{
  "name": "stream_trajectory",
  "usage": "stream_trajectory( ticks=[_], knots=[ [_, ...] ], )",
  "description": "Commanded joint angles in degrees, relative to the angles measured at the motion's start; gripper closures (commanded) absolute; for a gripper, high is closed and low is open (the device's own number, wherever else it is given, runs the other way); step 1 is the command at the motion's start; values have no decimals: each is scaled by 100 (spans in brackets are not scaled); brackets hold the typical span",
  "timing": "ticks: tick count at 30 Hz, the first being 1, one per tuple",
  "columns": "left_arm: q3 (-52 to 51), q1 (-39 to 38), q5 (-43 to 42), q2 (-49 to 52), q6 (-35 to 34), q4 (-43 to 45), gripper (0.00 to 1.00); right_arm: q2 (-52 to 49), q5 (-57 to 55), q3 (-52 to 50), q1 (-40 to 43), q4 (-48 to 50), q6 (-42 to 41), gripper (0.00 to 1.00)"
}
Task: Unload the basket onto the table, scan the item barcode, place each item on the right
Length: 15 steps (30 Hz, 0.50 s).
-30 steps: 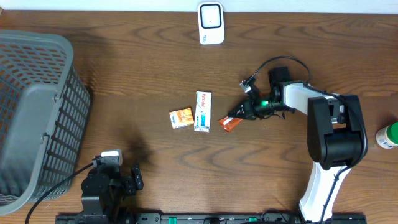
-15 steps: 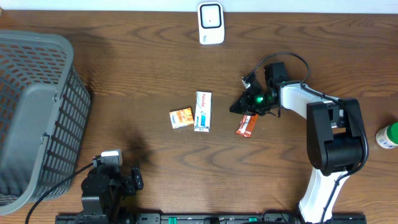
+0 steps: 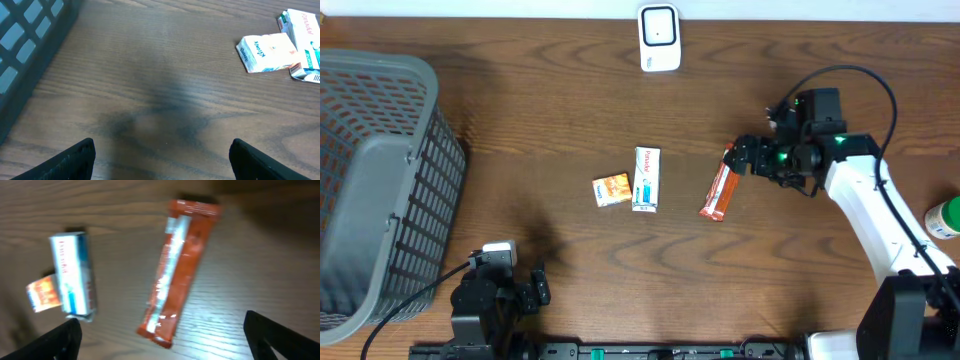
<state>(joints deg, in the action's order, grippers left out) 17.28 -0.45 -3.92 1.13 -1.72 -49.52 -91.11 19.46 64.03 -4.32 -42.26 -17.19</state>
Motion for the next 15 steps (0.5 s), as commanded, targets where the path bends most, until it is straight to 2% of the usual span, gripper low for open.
stream_trajectory(
  ticks=[1,4,9,15],
  knots=[
    [-20,-17,52,-15,-55,-20,14,-439,-267,-162,92,85,-291,1],
    [-20,-17,52,-15,-55,-22,14,-1021,-243,-173,85,402,-603,1],
    [-20,-17,52,-15,-55,-20,14,-1836,57,-173,85,1027,-1259,6],
    [-20,-17,52,-15,-52,-22,14,-2671,52,-173,-70,1309,-1558,25]
  ],
)
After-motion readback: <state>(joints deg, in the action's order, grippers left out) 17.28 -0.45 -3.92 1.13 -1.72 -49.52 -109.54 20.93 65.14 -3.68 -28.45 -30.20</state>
